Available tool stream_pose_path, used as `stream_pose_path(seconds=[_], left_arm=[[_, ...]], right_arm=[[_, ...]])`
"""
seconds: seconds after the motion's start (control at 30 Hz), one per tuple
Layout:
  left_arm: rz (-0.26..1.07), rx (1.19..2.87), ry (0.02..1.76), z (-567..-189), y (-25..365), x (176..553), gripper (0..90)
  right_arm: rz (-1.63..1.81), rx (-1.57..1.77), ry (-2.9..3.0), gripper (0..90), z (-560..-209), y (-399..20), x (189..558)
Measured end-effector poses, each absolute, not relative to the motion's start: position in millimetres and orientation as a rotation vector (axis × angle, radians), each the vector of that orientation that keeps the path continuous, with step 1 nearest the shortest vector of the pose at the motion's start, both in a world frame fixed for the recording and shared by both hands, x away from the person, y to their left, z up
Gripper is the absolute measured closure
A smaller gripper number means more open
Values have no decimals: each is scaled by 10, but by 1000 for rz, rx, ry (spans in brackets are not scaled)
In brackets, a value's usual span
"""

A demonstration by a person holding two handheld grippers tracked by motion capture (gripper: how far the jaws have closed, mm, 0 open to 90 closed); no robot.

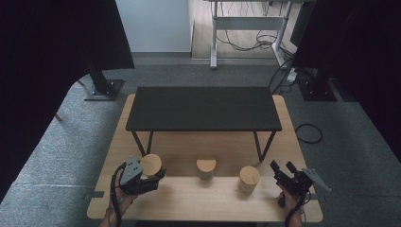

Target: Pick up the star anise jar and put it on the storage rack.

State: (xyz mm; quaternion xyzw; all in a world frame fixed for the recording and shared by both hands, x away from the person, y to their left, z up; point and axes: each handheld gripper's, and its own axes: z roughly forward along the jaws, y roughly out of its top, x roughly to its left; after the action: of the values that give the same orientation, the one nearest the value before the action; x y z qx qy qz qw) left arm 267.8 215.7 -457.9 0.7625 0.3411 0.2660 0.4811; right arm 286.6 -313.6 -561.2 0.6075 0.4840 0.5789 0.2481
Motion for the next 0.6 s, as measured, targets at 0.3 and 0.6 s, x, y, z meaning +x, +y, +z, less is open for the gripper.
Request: stream_pose_path(seconds=[0.3, 0.6], left_arm=[[656, 1851, 805, -4459, 2141, 2649, 250], [661, 1849, 783, -4364, 2132, 2619, 250]], right_arm=[[1580, 1659, 1316, 150, -5615, -3141, 2866], [1581, 1661, 1312, 150, -5615, -3143, 2865]])
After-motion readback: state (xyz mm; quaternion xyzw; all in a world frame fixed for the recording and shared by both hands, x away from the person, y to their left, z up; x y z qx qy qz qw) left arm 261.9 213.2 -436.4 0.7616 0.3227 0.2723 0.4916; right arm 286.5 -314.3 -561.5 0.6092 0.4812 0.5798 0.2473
